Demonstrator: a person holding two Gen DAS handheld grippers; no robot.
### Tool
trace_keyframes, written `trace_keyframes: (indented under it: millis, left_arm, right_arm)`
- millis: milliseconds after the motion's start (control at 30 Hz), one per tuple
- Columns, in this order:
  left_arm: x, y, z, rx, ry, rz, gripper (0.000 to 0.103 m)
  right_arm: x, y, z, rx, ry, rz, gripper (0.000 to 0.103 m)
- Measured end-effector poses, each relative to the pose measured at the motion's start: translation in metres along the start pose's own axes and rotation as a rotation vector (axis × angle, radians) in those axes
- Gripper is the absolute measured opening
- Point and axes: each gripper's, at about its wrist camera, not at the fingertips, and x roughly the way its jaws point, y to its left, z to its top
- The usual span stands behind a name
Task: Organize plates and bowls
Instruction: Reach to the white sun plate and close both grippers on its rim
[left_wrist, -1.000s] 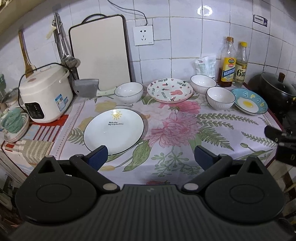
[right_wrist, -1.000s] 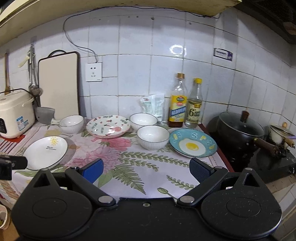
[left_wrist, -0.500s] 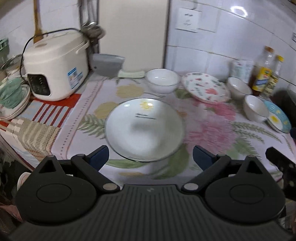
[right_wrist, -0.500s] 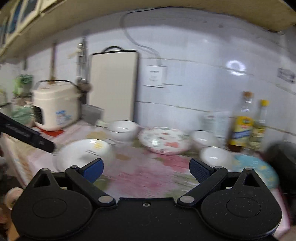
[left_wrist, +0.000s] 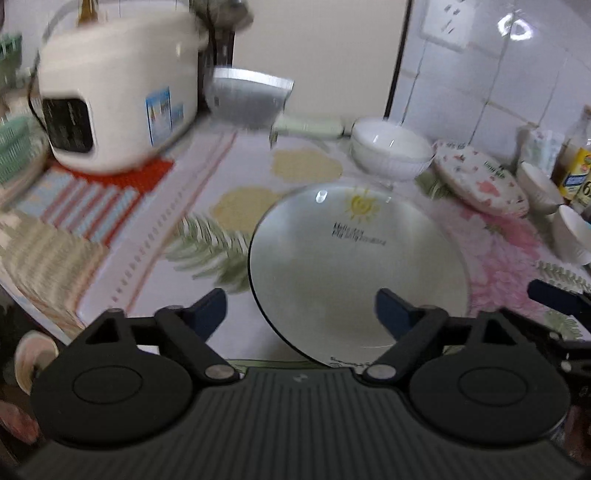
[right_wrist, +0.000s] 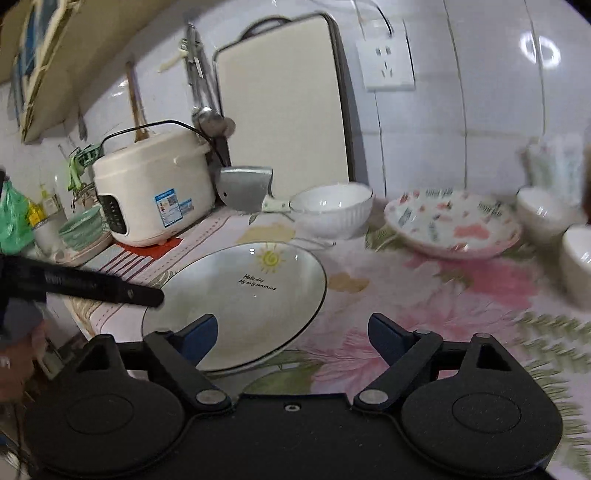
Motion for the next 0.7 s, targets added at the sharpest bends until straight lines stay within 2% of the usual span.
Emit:
trace_keyframes:
  millis: [33,100,133,233,300,400,500,600,700]
  left_arm:
    - [0.01,0.004,0.0,-0.02,0.02,-0.005,0.085]
    - [0.025,0.01,0.0,-0.042,0.048,-0.018,0.074]
    - [0.03,0.011,0.001,-0.043,0.059,-0.019,0.073]
    - [0.044,0.015,0.002,-0.047,0.088,-0.02,0.059]
    - [0.048,0.016,0.003,-0.043,0.089,-0.036,0.052]
    - [0.048,0.019,0.003,-0.042,0.052,-0.054,0.046]
    - [0.05,0.02,0.002,-0.026,0.049,-0.019,0.032]
    - [0.051,0.023,0.003,-0.034,0.051,-0.029,0.031]
    - [0.052,0.021,0.006,-0.037,0.064,-0.018,0.031]
  right_arm:
    - [0.009,-0.001,0.0,0.016,0.01,0.006,0.089]
    - [0.025,-0.002,-0.001,0.034,0.025,0.017,0.086]
    - [0.032,-0.002,-0.002,0.043,0.032,0.026,0.084]
    - [0.047,-0.004,-0.004,0.061,0.05,0.03,0.079]
    - [0.055,-0.005,-0.005,0.073,0.061,0.032,0.07]
    - [0.065,-0.007,-0.005,0.093,0.097,0.054,0.053]
    - [0.067,-0.01,-0.004,0.123,0.107,0.061,0.046]
    - [0.071,-0.011,-0.002,0.133,0.132,0.049,0.03]
    - [0.075,-0.013,-0.001,0.15,0.149,0.039,0.027]
